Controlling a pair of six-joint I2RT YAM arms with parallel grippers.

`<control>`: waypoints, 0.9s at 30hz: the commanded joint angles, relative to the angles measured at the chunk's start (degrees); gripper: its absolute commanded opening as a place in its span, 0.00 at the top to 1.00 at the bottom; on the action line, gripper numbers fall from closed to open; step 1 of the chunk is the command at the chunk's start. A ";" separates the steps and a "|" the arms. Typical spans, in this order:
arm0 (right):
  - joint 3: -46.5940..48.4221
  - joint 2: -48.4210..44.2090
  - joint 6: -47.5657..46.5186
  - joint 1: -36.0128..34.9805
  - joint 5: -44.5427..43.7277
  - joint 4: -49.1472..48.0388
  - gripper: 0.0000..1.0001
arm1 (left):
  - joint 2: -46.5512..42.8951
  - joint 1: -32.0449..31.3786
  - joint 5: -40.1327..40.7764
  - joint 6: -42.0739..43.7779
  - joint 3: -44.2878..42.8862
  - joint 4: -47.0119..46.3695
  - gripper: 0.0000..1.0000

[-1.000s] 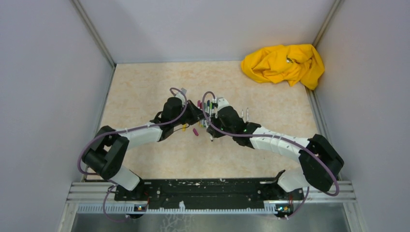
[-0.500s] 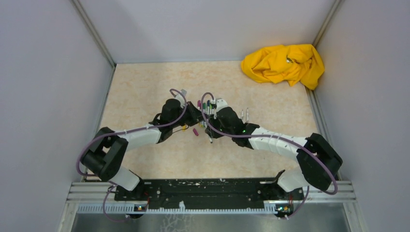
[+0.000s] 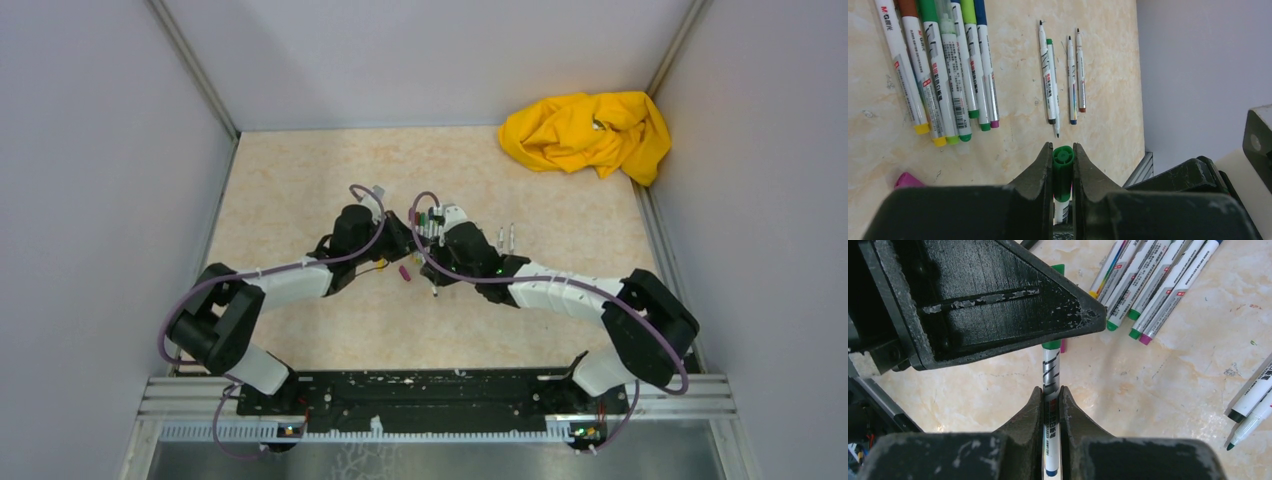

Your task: Open the pen caps

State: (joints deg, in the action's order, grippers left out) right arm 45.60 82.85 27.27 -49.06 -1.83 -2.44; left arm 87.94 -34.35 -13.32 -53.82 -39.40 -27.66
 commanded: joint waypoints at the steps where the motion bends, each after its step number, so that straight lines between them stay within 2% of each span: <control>1: -4.82 -2.76 1.79 -1.48 -1.42 -2.81 1.00 | -1.13 2.90 1.65 0.44 -4.15 2.40 1.00; 6: -10.76 -5.70 3.86 -2.62 -1.69 -5.26 1.00 | -1.25 7.12 1.71 1.84 -8.12 6.43 1.00; 13: -11.45 -8.06 4.17 -2.75 -1.93 -4.25 1.00 | -2.38 10.66 3.07 5.11 -8.68 10.45 1.00; 17: -12.81 -8.93 4.73 -3.20 -2.43 -4.60 1.00 | -2.16 12.84 0.79 2.63 -8.03 8.19 1.00; 24: -14.02 -8.42 5.27 -3.98 -4.09 -5.75 1.00 | -0.91 14.34 -3.89 -7.70 -5.86 0.41 1.00; 27: -13.95 -9.36 4.98 -4.10 -6.65 -4.62 1.00 | -0.50 14.41 -5.94 -7.40 -7.16 -0.01 1.00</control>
State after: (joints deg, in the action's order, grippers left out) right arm 30.59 75.20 32.18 -52.40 -5.17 -7.01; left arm 86.89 -19.42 -17.30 -58.85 -45.45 -23.14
